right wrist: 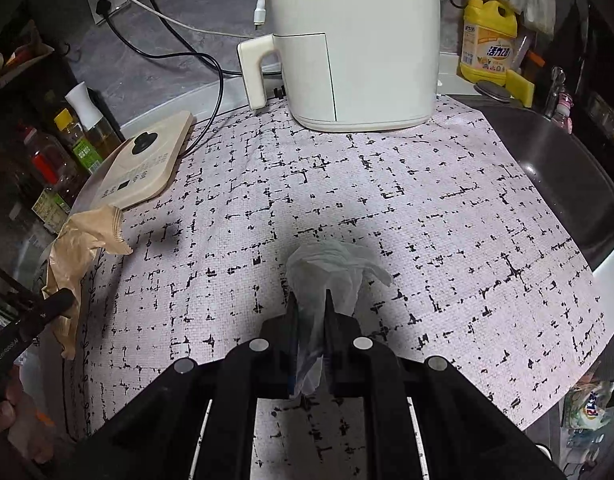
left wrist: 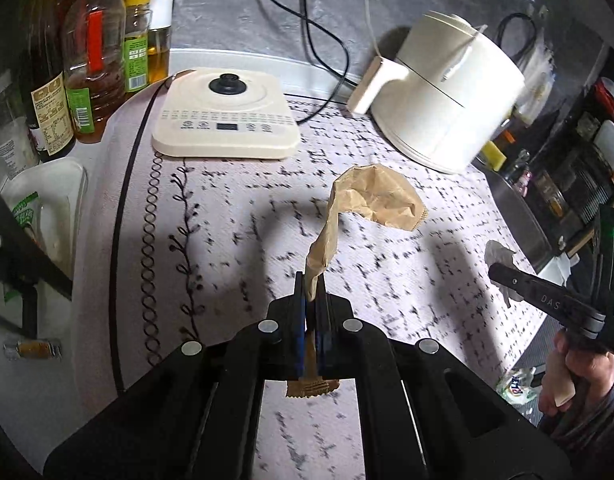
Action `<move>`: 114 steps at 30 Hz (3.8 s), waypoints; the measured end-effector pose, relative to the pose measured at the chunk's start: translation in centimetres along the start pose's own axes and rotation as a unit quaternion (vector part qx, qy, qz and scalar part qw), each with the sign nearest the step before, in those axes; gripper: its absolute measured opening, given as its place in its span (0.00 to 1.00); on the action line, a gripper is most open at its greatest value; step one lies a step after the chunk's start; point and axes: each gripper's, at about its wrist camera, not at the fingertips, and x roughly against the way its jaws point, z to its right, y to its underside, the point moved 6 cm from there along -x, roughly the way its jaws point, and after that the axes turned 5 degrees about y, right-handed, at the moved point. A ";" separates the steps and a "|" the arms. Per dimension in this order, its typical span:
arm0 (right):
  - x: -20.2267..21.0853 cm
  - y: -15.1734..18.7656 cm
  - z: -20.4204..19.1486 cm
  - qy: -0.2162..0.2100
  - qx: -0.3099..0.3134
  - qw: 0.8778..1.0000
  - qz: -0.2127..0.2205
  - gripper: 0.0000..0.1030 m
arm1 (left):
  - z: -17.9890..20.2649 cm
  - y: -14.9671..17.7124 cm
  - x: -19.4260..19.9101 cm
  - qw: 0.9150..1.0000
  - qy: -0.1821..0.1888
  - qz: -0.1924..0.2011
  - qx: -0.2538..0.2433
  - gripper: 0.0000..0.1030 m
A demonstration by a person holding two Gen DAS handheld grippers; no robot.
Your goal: Collect trash
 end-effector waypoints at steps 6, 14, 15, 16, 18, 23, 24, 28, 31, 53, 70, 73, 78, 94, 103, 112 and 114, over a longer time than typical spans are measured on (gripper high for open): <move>2.8 2.6 3.1 -0.008 -0.009 1.000 0.014 0.11 | 3.9 2.6 0.0 1.000 0.000 -0.006 -0.017 0.04; 7.2 8.3 11.6 -0.007 -0.047 0.999 0.009 0.11 | 11.8 8.1 1.1 0.999 0.011 -0.024 -0.043 0.04; 7.7 8.9 12.5 -0.005 -0.050 0.999 0.011 0.11 | 12.7 8.8 1.2 0.998 0.012 -0.026 -0.048 0.04; 8.2 9.6 13.5 -0.004 -0.053 0.999 0.012 0.11 | 13.8 9.7 1.3 0.998 0.012 -0.030 -0.053 0.04; 9.1 11.1 15.4 -0.001 -0.062 0.998 0.011 0.11 | 15.5 11.1 1.3 0.998 0.016 -0.037 -0.056 0.04; 10.7 15.0 19.9 0.007 -0.084 0.996 0.004 0.11 | 19.7 14.8 1.1 0.996 0.026 -0.052 -0.073 0.04; 11.0 15.9 20.9 0.009 -0.089 0.996 0.001 0.11 | 20.4 15.4 1.0 0.995 0.028 -0.055 -0.076 0.04; 12.0 18.6 24.1 0.020 -0.107 0.994 -0.005 0.12 | 23.1 18.0 0.5 0.993 0.041 -0.068 -0.089 0.04; 12.8 21.2 27.3 0.033 -0.131 0.991 -0.010 0.13 | 25.1 19.9 -0.3 0.990 0.052 -0.082 -0.099 0.04; 11.6 35.3 38.7 0.051 -0.257 0.963 -0.065 0.50 | 34.5 30.8 -4.5 0.963 0.082 -0.182 -0.180 0.04; 18.2 40.1 44.7 0.109 -0.327 0.938 -0.035 0.58 | 42.6 36.1 -8.4 0.927 0.139 -0.245 -0.249 0.04; 19.3 40.9 45.3 0.119 -0.337 0.933 -0.031 0.59 | 43.8 36.7 -9.1 0.922 0.149 -0.253 -0.253 0.16; 20.3 41.8 46.1 0.127 -0.347 0.929 -0.027 0.59 | 45.0 36.6 -9.4 0.924 0.149 -0.241 -0.259 0.47; 20.2 39.0 44.0 0.082 -0.307 0.948 -0.011 0.73 | 41.1 32.0 -4.2 0.954 0.097 -0.178 -0.220 0.75; 23.1 34.6 41.5 0.082 -0.279 0.956 0.027 0.90 | 38.5 27.2 0.9 0.971 0.091 -0.113 -0.191 0.89; 28.1 30.8 36.5 0.088 -0.251 0.962 0.068 0.92 | 36.0 22.6 7.8 0.978 0.099 -0.039 -0.179 0.94; 29.3 30.2 34.9 0.090 -0.242 0.963 0.075 0.92 | 35.1 21.9 9.8 0.979 0.094 -0.021 -0.178 0.94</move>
